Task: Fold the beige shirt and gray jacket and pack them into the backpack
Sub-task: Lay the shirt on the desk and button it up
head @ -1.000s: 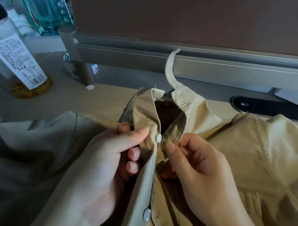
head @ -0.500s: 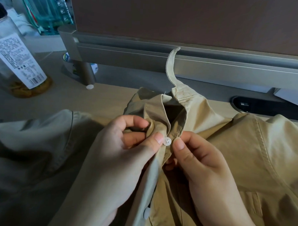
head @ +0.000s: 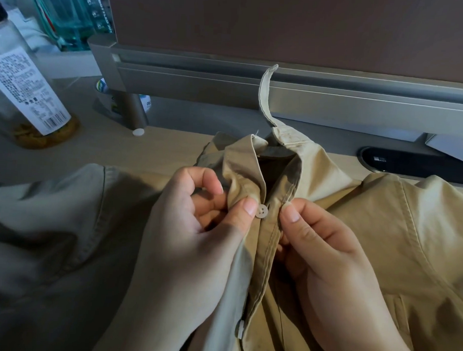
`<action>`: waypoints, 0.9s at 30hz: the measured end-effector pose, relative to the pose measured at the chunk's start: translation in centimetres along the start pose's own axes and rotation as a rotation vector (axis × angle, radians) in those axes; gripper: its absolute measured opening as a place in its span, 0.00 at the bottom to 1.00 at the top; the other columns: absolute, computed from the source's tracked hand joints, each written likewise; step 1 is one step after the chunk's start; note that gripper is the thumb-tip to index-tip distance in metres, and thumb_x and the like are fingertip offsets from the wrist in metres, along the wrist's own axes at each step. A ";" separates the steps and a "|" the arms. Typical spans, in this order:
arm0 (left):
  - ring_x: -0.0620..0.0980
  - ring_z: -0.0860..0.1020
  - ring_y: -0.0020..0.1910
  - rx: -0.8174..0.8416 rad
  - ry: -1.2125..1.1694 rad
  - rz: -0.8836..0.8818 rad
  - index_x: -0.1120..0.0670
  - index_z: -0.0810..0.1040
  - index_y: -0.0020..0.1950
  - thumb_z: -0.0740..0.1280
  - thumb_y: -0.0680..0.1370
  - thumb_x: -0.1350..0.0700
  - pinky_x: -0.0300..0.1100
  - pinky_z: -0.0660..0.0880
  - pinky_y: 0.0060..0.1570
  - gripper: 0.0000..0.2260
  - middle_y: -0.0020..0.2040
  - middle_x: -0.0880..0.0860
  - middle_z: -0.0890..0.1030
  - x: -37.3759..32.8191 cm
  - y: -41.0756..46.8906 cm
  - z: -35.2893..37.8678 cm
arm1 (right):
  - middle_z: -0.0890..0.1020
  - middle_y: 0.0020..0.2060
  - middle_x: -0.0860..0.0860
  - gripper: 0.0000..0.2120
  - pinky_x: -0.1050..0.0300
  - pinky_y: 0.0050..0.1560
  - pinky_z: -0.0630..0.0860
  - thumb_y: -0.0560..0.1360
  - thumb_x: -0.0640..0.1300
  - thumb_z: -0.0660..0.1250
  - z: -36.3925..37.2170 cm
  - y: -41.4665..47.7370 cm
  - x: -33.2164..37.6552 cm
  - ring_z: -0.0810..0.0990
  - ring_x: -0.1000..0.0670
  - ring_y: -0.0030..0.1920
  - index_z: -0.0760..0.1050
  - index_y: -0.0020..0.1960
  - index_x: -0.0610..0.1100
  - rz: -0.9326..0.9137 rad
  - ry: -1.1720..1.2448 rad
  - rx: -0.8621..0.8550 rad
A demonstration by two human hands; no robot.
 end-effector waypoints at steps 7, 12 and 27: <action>0.53 0.81 0.29 -0.036 0.076 0.073 0.44 0.68 0.36 0.72 0.69 0.49 0.41 0.78 0.28 0.11 0.34 0.57 0.81 -0.3 -0.2 0.1 | 0.75 0.27 0.48 0.09 0.61 0.33 0.72 0.69 0.46 0.67 0.3 -0.2 0.6 0.73 0.52 0.29 0.77 0.33 0.44 -0.011 0.013 0.009; 0.52 0.81 0.26 0.002 -0.028 0.039 0.40 0.68 0.33 0.75 0.69 0.51 0.40 0.77 0.28 0.15 0.32 0.59 0.81 -0.4 -0.1 0.4 | 0.78 0.29 0.43 0.09 0.57 0.36 0.75 0.74 0.42 0.68 0.2 -0.1 0.3 0.75 0.47 0.31 0.77 0.38 0.38 -0.017 0.099 -0.009; 0.39 0.80 0.28 0.019 -0.034 -0.191 0.45 0.73 0.42 0.77 0.64 0.46 0.28 0.71 0.26 0.15 0.31 0.45 0.84 0.9 0.0 0.4 | 0.82 0.29 0.51 0.06 0.69 0.29 0.72 0.65 0.48 0.77 0.0 -0.5 1.5 0.77 0.57 0.27 0.80 0.38 0.49 -0.277 -0.620 -0.276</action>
Point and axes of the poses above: each hand's wrist, its own y-axis towards the middle knuckle, its own z-axis out of the palm, x = y × z, the point moved 5 cm from there along y, towards the middle knuckle
